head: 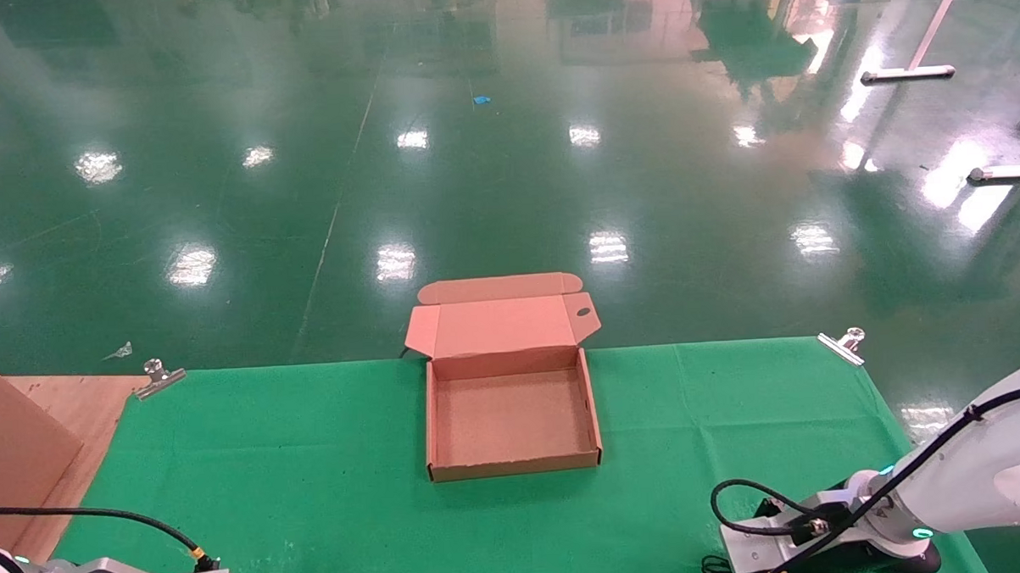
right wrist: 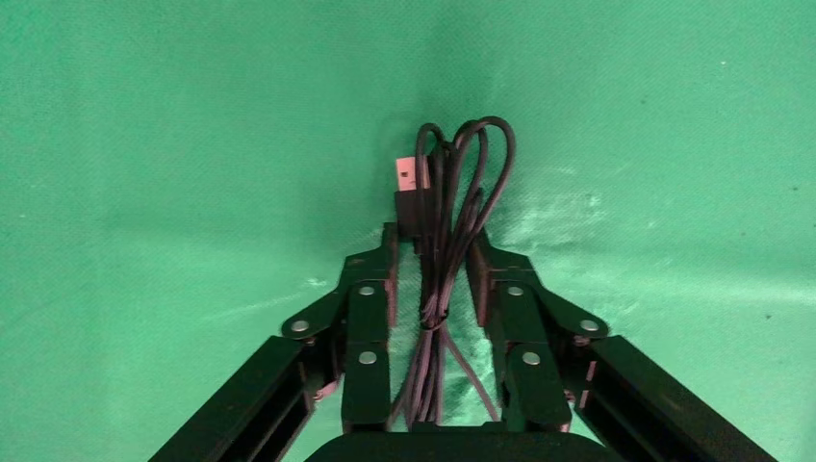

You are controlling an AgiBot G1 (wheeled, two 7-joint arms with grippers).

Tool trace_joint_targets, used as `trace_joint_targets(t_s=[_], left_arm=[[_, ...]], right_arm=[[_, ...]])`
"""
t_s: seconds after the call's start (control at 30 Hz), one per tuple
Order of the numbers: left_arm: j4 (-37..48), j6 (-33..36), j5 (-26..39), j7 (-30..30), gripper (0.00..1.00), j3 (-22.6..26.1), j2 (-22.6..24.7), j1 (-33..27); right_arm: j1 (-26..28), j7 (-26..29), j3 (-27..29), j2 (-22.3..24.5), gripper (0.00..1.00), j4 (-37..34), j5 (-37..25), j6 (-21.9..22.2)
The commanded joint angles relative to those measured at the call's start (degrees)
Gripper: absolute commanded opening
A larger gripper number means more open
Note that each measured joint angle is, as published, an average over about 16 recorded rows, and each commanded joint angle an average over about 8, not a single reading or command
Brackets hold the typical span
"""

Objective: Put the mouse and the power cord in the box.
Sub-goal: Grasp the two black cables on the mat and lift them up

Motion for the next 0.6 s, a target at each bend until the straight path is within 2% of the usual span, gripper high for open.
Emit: trace_joint_targets(t_s=[0.03, 0.33, 0.6], left_arm=[[0.4, -0.1, 0.0, 0.3, 0.0, 0.0, 0.1, -0.1], [0.6, 1.7, -0.6, 1.7, 0.0, -0.4, -0.6, -2.2], [-5.0, 6.6, -1.0, 0.9, 0.0, -0.9, -2.1, -9.3]], right_arm=[[0.0, -0.2, 0.1, 0.0, 0.0, -0.4, 0.1, 0.1], [2.1, -1.3, 0.9, 0.8, 0.0, -0.9, 1.3, -1.9], [9.3, -3.4, 3.0, 3.3, 0.0, 1.2, 4.3, -7.6]])
